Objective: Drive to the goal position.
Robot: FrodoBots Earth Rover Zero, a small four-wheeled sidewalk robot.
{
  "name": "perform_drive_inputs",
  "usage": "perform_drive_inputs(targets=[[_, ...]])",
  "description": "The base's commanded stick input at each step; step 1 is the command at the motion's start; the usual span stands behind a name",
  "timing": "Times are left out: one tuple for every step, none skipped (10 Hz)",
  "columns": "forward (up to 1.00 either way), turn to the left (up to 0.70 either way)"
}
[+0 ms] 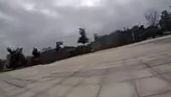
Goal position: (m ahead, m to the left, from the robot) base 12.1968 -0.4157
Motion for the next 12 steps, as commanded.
perform_drive_inputs(targets=[[1.00,0.00],[1.00,0.00],[1.00,0.00],[1.00,0.00],[1.00,0.00],[1.00,0.00],[1.00,0.00],[1.00,0.00],[1.00,0.00],[1.00,0.00],[1.00,0.00],[1.00,0.00]])
